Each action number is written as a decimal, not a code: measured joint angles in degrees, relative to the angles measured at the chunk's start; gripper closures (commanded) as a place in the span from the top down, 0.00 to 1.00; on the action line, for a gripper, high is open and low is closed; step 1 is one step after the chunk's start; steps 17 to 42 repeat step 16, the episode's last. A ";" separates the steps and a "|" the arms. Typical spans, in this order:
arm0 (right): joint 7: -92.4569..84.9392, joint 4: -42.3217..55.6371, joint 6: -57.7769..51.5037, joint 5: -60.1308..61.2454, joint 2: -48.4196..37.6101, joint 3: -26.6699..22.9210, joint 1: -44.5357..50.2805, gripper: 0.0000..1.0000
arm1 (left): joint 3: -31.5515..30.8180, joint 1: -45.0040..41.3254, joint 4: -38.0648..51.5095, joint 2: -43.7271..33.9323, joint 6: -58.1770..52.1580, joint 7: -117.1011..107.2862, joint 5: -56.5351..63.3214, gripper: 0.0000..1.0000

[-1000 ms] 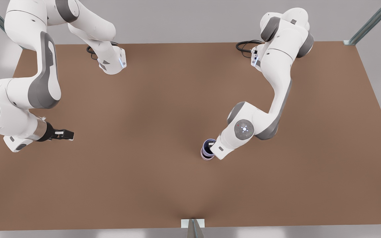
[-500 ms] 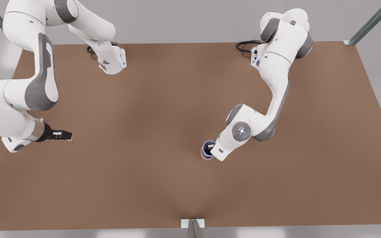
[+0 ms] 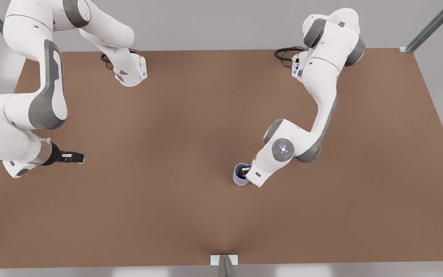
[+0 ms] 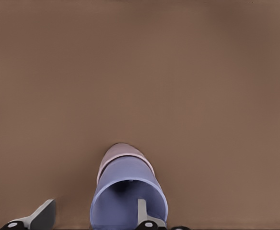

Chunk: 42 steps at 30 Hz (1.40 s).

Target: Stack the cups, with the pink cup at the bottom and the purple cup at the top

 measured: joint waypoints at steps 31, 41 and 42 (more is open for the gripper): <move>0.04 0.03 -0.51 0.09 0.23 0.00 -0.39 1.00 | 13.83 8.01 -11.03 -26.43 -26.27 18.41 7.05 1.00; 0.04 0.03 -0.51 0.09 0.23 0.00 -0.39 1.00 | 13.83 8.01 -11.03 -26.43 -26.27 18.41 7.05 1.00; 0.04 0.03 -0.51 0.09 0.23 0.00 -0.39 1.00 | 13.83 8.01 -11.03 -26.43 -26.27 18.41 7.05 1.00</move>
